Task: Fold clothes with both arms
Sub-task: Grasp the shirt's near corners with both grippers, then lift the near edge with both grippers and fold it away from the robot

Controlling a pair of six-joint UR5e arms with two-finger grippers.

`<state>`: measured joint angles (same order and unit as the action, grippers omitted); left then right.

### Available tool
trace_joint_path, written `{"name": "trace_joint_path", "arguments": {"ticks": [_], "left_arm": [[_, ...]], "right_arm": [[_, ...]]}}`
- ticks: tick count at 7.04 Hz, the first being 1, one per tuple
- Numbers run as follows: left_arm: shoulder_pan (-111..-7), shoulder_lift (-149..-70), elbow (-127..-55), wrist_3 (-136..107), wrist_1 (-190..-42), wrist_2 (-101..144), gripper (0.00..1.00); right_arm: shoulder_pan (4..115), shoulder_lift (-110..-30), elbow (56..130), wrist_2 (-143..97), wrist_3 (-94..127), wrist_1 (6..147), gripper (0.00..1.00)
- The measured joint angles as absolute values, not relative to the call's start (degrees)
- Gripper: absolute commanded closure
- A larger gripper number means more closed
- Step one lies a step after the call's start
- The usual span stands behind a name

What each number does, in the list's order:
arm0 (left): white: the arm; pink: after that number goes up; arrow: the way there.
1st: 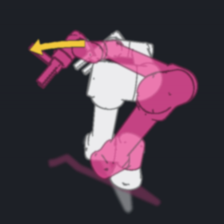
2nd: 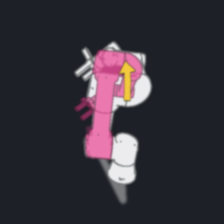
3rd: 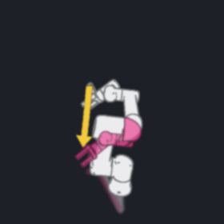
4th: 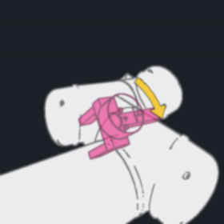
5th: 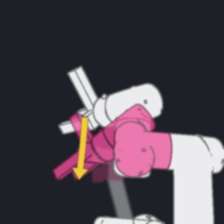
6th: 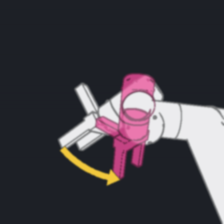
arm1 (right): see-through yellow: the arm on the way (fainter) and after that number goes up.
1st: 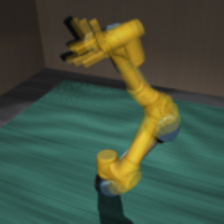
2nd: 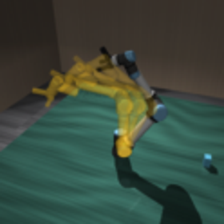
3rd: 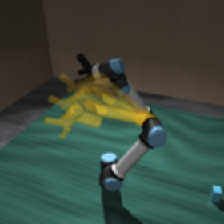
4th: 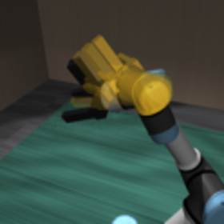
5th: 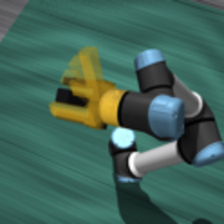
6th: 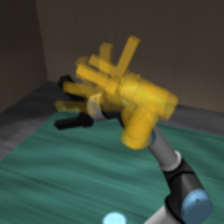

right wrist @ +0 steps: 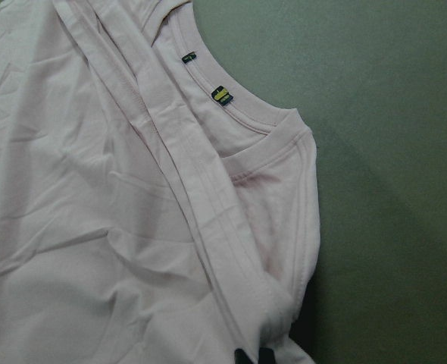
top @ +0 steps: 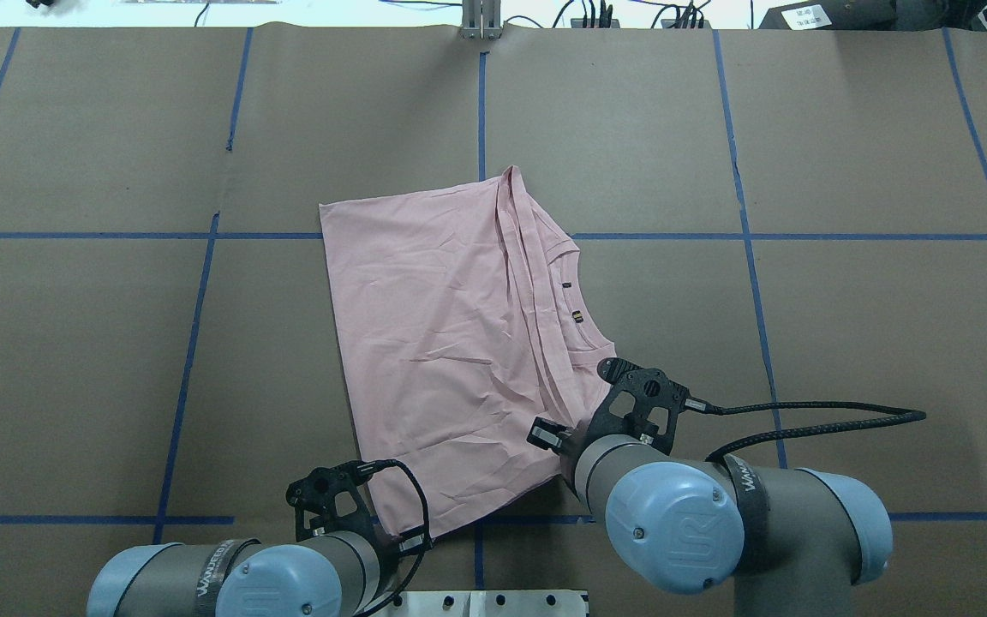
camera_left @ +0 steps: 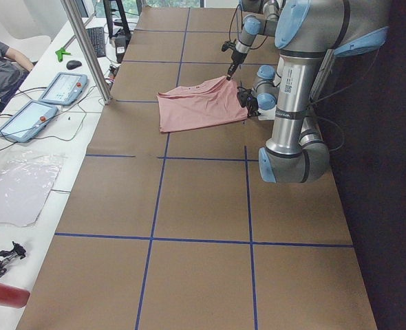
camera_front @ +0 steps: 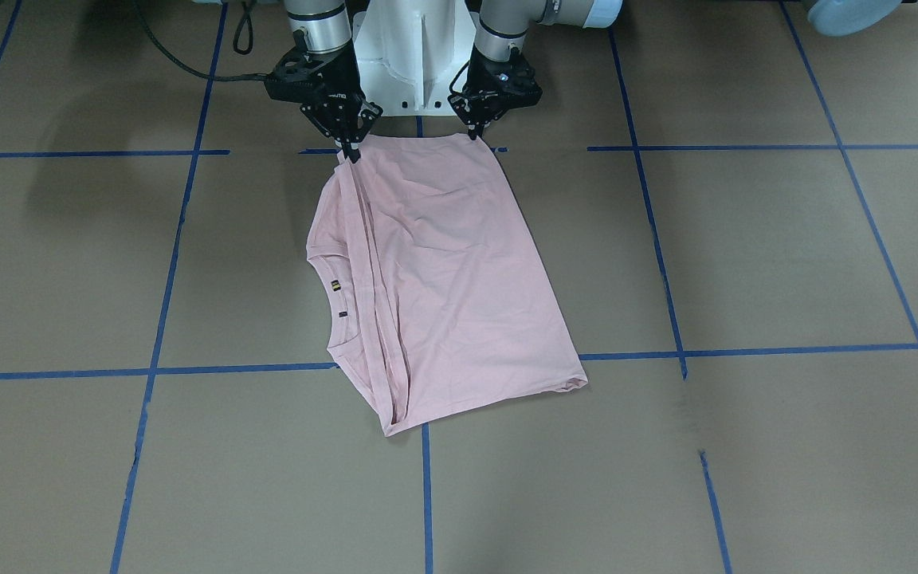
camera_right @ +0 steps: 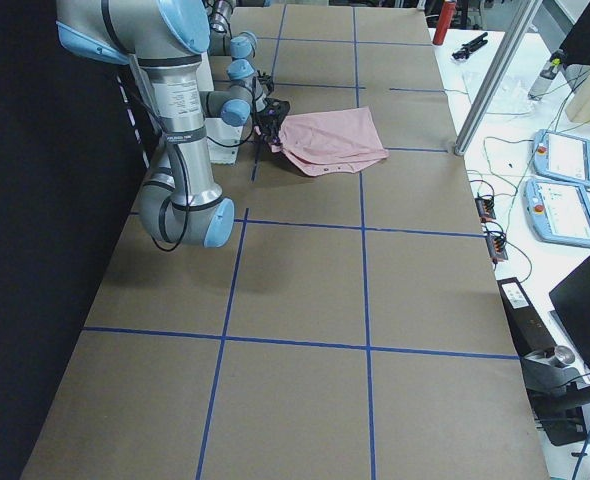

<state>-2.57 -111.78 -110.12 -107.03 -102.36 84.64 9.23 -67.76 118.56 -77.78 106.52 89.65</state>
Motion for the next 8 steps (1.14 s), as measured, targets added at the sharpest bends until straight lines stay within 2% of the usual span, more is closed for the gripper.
{"name": "trace_joint_path", "arguments": {"ticks": [3, 5, 8], "left_arm": [[-4.0, -111.6, -113.5, -104.1, -101.4, 84.9, 1.0], [-7.1, -111.8, -121.1, -99.3, -95.4, 88.5, 1.0], [-13.4, -115.9, -135.8, -94.5, -79.6, 99.2, 1.0]], "right_arm": [[9.2, -67.8, 118.6, -77.8, 106.5, 89.6, 1.0], [9.4, -67.7, 120.5, -77.9, 106.4, 90.5, 1.0], [7.5, -65.7, 137.4, -79.0, 106.3, 110.1, 1.0]]}}
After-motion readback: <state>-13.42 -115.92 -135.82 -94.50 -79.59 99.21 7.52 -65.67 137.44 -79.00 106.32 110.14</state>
